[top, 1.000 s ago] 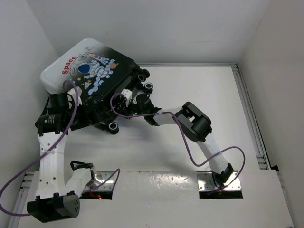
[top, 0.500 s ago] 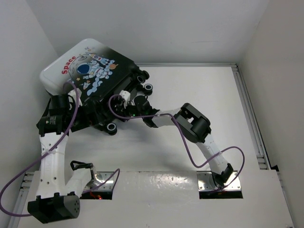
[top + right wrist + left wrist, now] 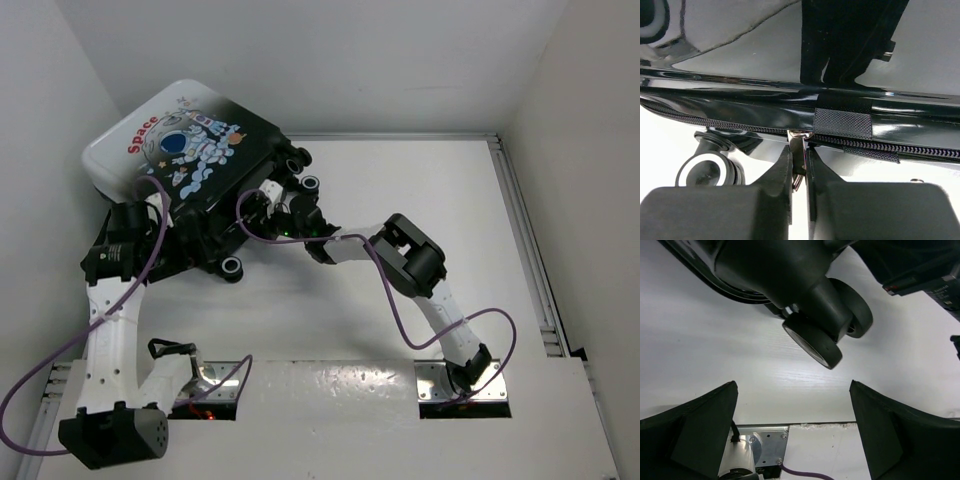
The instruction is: Pack the luggage
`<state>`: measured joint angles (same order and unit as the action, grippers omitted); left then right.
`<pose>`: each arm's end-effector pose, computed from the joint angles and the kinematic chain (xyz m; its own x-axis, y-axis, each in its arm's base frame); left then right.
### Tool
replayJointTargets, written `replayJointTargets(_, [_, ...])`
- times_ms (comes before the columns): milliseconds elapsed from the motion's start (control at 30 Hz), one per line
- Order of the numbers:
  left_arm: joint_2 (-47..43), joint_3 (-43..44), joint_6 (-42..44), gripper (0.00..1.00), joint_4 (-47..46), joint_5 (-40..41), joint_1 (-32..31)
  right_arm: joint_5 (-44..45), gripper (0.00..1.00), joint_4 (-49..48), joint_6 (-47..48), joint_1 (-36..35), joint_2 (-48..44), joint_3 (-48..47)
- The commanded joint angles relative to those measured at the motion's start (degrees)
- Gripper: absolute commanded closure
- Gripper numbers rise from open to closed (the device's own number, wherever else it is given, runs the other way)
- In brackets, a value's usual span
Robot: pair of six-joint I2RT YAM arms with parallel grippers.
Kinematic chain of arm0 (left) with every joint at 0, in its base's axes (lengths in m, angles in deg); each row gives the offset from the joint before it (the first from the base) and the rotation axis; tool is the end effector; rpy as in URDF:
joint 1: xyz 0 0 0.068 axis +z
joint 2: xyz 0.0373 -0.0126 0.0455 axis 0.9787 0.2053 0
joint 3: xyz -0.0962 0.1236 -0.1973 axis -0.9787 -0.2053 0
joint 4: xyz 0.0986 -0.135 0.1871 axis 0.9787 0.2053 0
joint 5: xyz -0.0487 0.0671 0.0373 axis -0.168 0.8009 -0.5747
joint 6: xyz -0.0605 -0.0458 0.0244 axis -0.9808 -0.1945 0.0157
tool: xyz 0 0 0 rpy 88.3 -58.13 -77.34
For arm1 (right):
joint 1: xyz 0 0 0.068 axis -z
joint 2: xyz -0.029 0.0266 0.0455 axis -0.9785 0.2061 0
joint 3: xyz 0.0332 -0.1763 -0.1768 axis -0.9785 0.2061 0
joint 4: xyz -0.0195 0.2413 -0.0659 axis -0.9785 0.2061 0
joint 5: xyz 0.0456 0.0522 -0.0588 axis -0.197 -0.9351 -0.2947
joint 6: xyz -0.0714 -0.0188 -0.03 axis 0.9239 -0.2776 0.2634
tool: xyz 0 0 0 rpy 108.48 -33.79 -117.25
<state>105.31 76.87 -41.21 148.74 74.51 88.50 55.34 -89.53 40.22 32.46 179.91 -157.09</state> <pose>0.1764 0.0149 0.2824 -0.7302 -0.4401 -0.5226 -0.2644 0.8873 -0.3778 0.3423 0.3815 0.1249 -0.2720 0.0214 -0.9621 -0.8610 0.4411 0.2532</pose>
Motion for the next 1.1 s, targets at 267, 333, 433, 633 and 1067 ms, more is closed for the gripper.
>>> replayJointTargets(267, [7.0,5.9,-6.6,0.0,-4.7,4.9,0.7,-0.1,1.0,-15.9,1.8,0.2,-4.1,-2.5])
replayJointTargets(333, [7.9,6.7,-8.5,0.0,-5.4,4.3,0.1,-0.2,1.0,-15.9,1.2,0.2,-5.3,-0.7])
replayJointTargets(433, [9.4,8.0,-9.7,0.0,-6.7,4.4,-1.3,-2.0,1.0,-15.6,-1.4,0.2,-7.3,1.7])
replayJointTargets(633, [12.5,11.0,-9.7,0.0,-6.7,6.9,-4.7,-5.5,1.0,-13.7,-4.4,-0.6,-7.8,1.9])
replayJointTargets(1067, [15.4,5.4,-10.9,0.0,-5.9,17.7,-4.7,-7.4,1.0,-6.8,-4.6,-4.8,0.8,-15.6])
